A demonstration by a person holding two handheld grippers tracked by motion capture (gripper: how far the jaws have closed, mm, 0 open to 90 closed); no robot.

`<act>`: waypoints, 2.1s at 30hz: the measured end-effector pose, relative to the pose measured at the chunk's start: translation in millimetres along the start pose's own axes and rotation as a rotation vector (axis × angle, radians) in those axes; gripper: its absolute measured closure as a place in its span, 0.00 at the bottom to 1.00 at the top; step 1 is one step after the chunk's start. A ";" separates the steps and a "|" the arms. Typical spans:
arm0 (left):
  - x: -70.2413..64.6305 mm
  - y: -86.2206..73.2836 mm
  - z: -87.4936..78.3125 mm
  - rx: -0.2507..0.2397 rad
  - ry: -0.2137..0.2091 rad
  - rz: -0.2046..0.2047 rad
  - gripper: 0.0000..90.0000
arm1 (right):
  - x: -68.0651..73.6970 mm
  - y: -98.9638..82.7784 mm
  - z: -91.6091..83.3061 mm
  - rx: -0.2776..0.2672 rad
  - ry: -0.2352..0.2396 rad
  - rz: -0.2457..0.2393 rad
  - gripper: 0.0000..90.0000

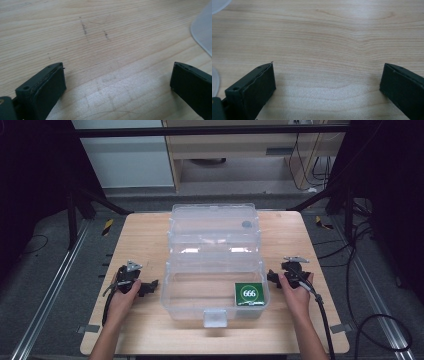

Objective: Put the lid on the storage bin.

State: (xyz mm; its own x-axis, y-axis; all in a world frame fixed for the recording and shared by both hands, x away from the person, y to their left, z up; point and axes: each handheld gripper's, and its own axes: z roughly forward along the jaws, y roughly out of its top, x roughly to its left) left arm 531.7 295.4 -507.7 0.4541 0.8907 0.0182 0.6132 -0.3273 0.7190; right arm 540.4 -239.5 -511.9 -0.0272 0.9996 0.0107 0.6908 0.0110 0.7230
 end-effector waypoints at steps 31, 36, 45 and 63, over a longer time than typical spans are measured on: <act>-48.8 53.9 -129.4 -0.155 -0.252 0.298 0.04 | 14.4 88.7 -157.2 -0.155 0.181 -0.542 0.33; -77.2 59.6 -137.9 -0.157 -0.273 0.379 0.04 | 25.3 107.8 -167.2 -0.185 0.241 -0.597 0.45; -108.3 62.7 -141.2 -0.124 -0.306 0.439 0.10 | 53.8 130.0 -168.9 -0.203 0.335 -0.678 0.57; -133.2 68.5 -133.4 -0.079 -0.379 0.508 0.10 | 93.4 150.9 -154.1 -0.169 0.428 -0.813 0.53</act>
State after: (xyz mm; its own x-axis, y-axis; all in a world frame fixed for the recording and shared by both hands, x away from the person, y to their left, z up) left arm 427.0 196.4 -368.2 0.8817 0.4525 0.1335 0.2182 -0.6420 0.7350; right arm 530.8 -148.7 -295.4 -0.7433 0.5912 -0.3130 0.2296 0.6650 0.7107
